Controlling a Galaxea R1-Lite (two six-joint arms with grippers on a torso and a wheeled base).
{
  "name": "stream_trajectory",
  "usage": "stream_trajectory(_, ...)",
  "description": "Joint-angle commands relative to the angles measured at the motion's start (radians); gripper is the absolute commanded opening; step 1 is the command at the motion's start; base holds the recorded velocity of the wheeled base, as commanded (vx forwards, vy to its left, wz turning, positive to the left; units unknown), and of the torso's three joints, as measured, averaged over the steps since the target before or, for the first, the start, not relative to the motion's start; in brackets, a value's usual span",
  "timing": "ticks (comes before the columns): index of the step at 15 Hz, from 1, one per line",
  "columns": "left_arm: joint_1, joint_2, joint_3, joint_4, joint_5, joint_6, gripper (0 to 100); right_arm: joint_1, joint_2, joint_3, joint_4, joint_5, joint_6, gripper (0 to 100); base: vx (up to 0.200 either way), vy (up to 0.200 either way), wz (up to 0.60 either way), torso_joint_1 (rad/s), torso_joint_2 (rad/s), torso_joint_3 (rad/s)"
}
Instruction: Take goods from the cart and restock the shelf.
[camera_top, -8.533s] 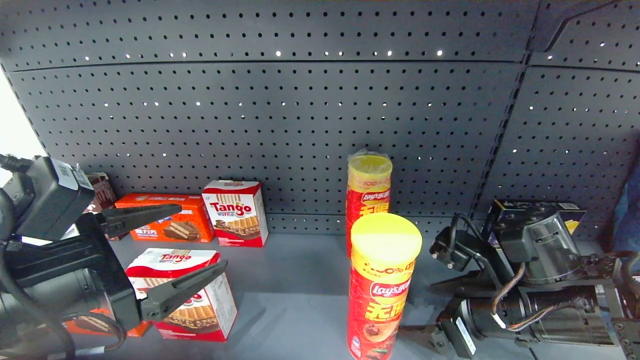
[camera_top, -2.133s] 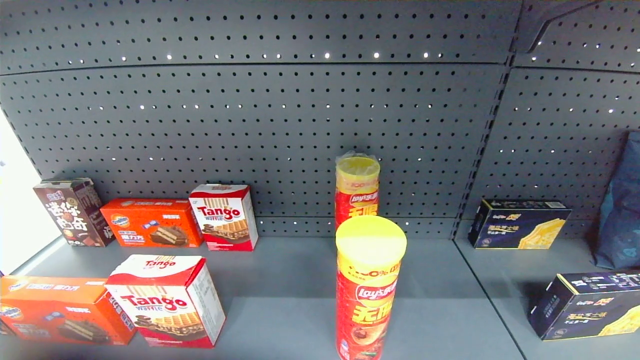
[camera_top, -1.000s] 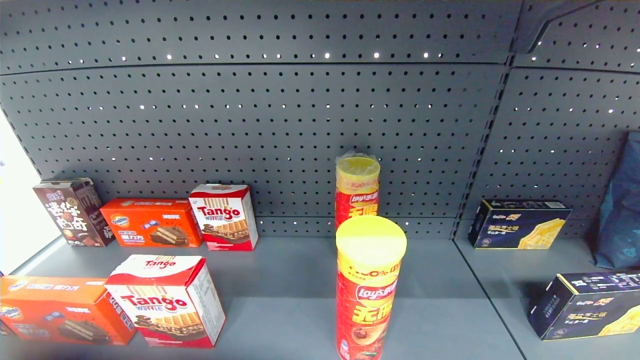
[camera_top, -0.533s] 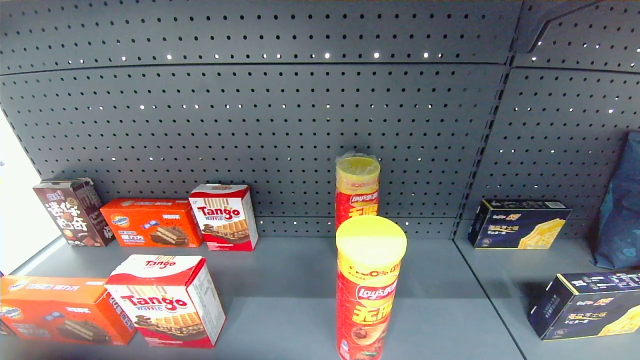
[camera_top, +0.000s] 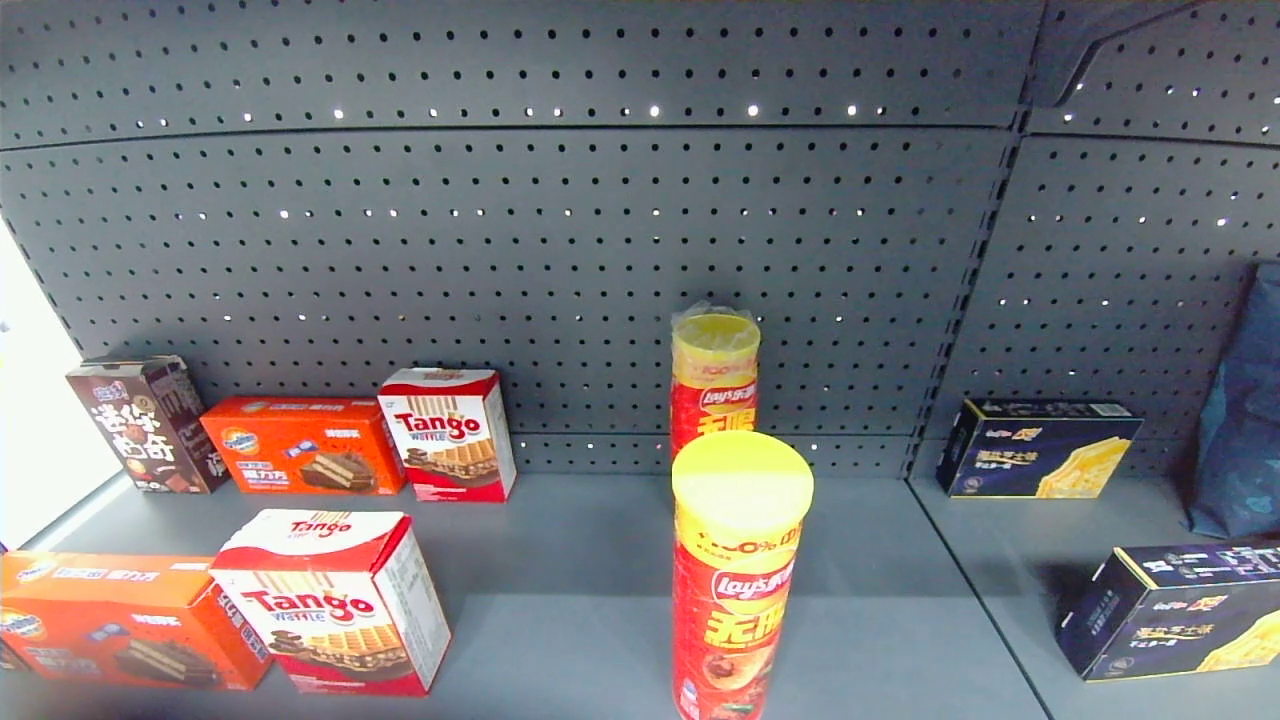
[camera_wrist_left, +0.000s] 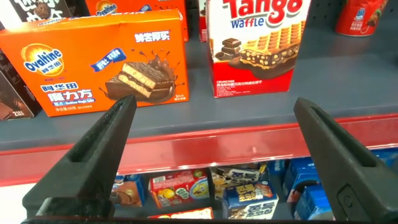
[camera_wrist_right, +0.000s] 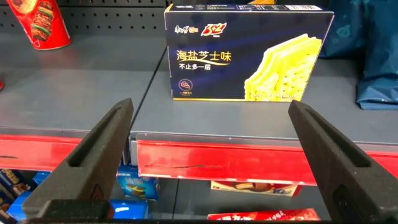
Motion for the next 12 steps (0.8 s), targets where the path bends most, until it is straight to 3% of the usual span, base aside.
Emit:
stream_trajectory(1,0.001,0.000,0.000,0.000,0.000,0.000,100,0.000,0.001,0.000,0.000,0.001,0.000,100,0.000,0.000,0.00,0.000,0.00,0.000)
stream_trajectory(12,0.000,0.000,0.002,0.000,-0.003,0.007,100,0.000,0.001,0.000,0.000,0.001,-0.002,100,0.000,0.000,0.00,0.000,0.00,0.000)
